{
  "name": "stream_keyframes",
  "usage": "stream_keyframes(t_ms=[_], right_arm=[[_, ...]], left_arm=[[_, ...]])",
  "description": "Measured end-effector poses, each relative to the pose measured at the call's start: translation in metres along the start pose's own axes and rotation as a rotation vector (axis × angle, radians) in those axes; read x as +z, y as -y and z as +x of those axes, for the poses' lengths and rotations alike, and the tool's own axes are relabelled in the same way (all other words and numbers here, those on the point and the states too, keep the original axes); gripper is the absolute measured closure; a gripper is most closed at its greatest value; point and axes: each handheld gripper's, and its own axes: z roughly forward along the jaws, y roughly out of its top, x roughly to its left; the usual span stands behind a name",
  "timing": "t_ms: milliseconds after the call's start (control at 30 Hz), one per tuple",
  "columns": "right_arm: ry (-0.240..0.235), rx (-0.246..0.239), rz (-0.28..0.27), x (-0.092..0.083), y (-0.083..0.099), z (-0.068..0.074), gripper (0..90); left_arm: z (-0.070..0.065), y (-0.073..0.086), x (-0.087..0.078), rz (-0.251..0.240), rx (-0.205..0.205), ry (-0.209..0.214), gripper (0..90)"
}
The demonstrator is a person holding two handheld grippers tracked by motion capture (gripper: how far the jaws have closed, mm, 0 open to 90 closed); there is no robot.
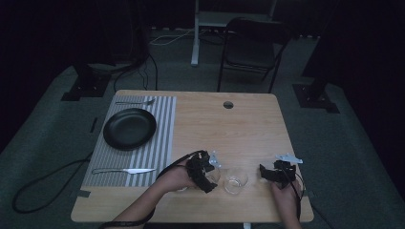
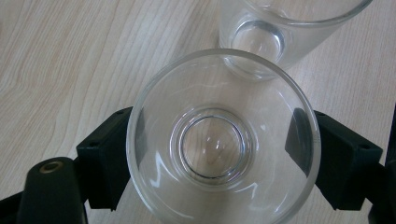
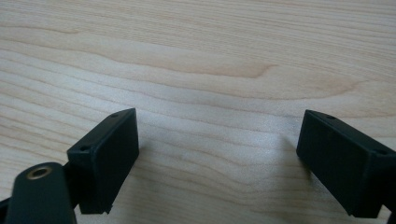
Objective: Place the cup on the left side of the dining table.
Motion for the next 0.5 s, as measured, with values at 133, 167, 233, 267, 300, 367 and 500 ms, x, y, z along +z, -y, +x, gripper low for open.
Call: stream_keyframes(t_ms=[133, 167, 233, 267, 300, 367, 500], right_arm=[[0.0, 0.0, 0.0, 0.0, 0.0, 0.0, 12.5], [0.0, 0.0, 0.0, 0.0, 0.0, 0.0, 12.5], [0.0, 0.0, 0.0, 0.0, 0.0, 0.0, 12.5], [0.0, 0.0, 0.0, 0.0, 0.0, 0.0, 12.5], [0.0, 0.0, 0.0, 0.0, 0.0, 0.0, 12.5], [0.0, 0.0, 0.0, 0.0, 0.0, 0.0, 12.5], [0.0, 0.0, 0.0, 0.0, 0.0, 0.0, 12.5]], left_arm=[[-0.0006, -0.0009, -0.0006, 0.006, 0.01, -0.013, 18.6], [-0.0015, -0.0015, -0.0005, 0.006, 0.009, -0.03, 18.7], [-0.0025, -0.0024, -0.0011, 0.003, 0.035, -0.059, 18.7], [-0.0024, -0.0032, -0.0013, 0.011, 0.036, -0.075, 18.6], [-0.0017, -0.0034, -0.0011, 0.006, 0.026, -0.08, 18.6], [0.0018, -0.0033, -0.0017, 0.005, 0.01, -0.066, 18.7], [0.0044, -0.0034, -0.0013, 0.009, -0.004, -0.062, 18.7]])
